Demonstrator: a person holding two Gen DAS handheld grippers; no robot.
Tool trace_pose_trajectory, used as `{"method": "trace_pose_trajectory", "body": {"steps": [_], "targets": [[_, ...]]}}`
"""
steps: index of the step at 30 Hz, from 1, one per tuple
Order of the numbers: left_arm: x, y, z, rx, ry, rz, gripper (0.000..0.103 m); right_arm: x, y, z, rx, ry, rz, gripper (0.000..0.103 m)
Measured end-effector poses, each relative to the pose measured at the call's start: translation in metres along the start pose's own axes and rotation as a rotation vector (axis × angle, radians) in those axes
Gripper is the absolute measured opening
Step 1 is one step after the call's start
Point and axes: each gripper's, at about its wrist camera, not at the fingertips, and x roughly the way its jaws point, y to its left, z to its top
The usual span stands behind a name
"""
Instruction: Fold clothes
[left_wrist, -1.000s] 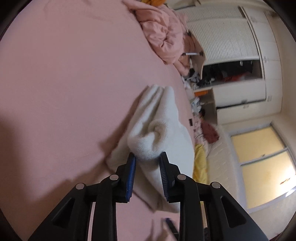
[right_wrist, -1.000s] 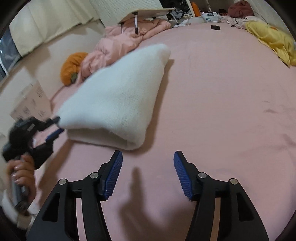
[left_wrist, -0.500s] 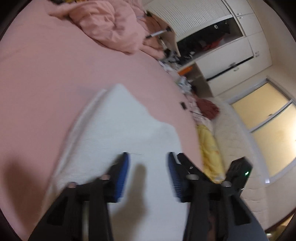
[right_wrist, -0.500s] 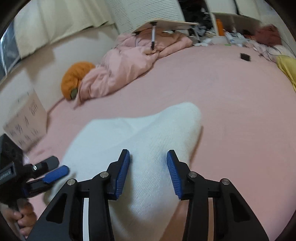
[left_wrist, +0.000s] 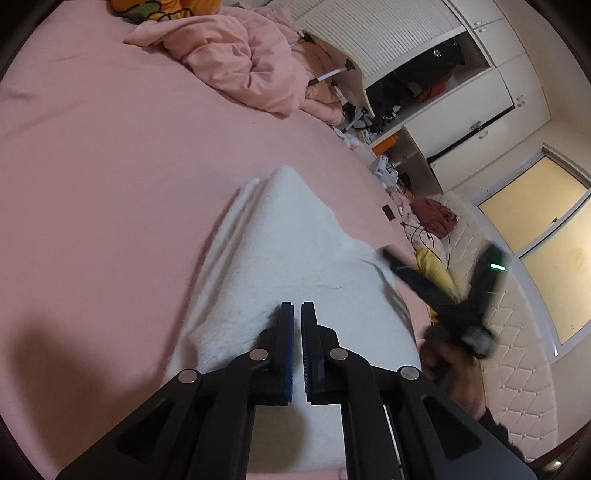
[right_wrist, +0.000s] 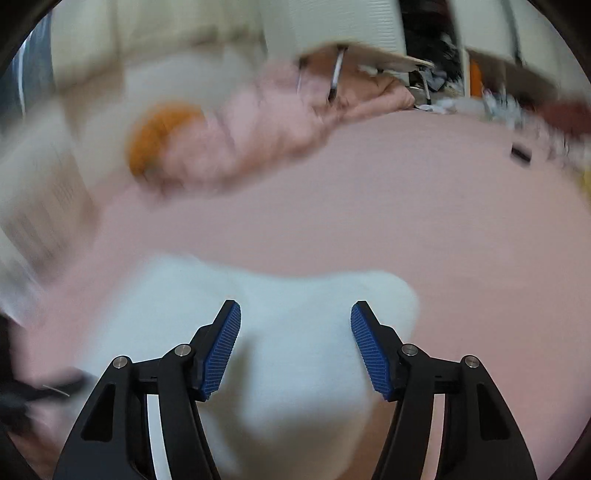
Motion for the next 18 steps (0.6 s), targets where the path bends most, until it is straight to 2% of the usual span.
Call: {"method": "trace_pose_trajectory", "body": {"steps": [1, 4, 6, 7, 9, 10, 11, 12, 15, 16, 18], "targets": [[0.002, 0.001, 0.001, -0.009, 0.003, -0.003, 0.006, 0.022, -0.009, -0.002, 0.015, 0.061, -0.056, 0.063], [0.005, -0.001, 0.003, -0.002, 0.016, 0.001, 0.006, 0.03, -0.043, 0.004, 0.184, 0.036, -0.145, 0.063], [0.002, -0.001, 0.005, 0.01, 0.028, 0.004, 0.006, 0.002, -0.054, 0.012, 0.22, -0.073, -0.363, 0.063], [0.0, 0.0, 0.006, -0.004, 0.034, -0.01, 0.006, -0.013, -0.058, 0.013, 0.24, -0.118, -0.363, 0.063], [-0.013, 0.003, 0.012, -0.057, 0.026, -0.059, 0.014, -0.046, -0.057, 0.006, 0.279, -0.173, -0.19, 0.063], [-0.026, 0.006, 0.016, -0.078, 0.0, -0.092, 0.033, -0.065, -0.048, -0.004, 0.269, -0.172, -0.117, 0.063], [-0.039, 0.008, 0.019, -0.097, -0.025, -0.12, 0.059, -0.084, -0.039, -0.016, 0.259, -0.172, -0.045, 0.063], [-0.049, 0.012, 0.021, -0.111, -0.046, -0.126, 0.065, -0.103, -0.028, -0.034, 0.26, -0.169, 0.022, 0.063], [-0.07, 0.024, 0.02, -0.17, -0.063, -0.137, 0.067, -0.131, -0.011, -0.084, 0.357, -0.143, 0.129, 0.063], [-0.072, 0.026, 0.015, -0.18, -0.062, -0.132, 0.067, -0.136, -0.007, -0.103, 0.408, -0.125, 0.128, 0.063], [-0.07, 0.022, 0.004, -0.138, -0.042, -0.065, 0.067, -0.145, 0.004, -0.136, 0.477, -0.087, 0.097, 0.063]]}}
